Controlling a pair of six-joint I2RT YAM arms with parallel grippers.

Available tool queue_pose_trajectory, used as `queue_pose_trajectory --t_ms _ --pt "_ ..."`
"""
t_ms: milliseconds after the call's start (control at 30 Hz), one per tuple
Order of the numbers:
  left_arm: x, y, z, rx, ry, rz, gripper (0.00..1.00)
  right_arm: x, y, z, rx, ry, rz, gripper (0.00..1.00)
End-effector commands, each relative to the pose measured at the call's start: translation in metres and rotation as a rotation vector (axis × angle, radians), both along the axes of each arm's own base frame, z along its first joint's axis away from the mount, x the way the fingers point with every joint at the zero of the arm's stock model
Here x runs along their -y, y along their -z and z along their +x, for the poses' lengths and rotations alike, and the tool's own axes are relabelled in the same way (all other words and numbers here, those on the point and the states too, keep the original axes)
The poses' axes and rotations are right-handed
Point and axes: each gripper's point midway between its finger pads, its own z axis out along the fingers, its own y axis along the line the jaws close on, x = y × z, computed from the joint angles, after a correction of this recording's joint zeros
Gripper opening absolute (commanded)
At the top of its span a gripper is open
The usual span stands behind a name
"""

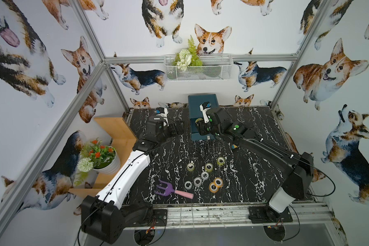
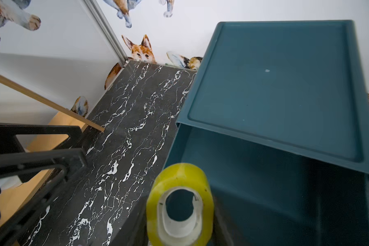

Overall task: Place the transparent tape into the drawer according to color
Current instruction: Pick up the tape at the center of the board, then place the tape in the drawer.

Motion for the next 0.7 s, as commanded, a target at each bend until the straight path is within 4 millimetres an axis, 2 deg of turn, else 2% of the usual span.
queue_pose_trajectory --t_ms 0,300,533,667 --pt "-0.001 -0.005 -0.001 0.012 0.0 0.002 0.99 -0.009 0.005 0.008 -0.011 -0.028 -0.017 0.4" --pt "-0.001 -0.009 0.0 0.019 0.005 -0.001 1.0 -0.004 0.031 0.012 -0.07 -0.024 -0.054 0.43" --pt "0.005 -0.01 0.0 0.01 0.037 -0.005 1.0 -0.007 0.045 0.019 -0.097 -0.026 -0.072 0.52" --pt "0.01 -0.008 -0.002 0.001 0.067 -0.014 0.99 -0.012 0.043 0.021 -0.091 -0.037 -0.059 0.62"
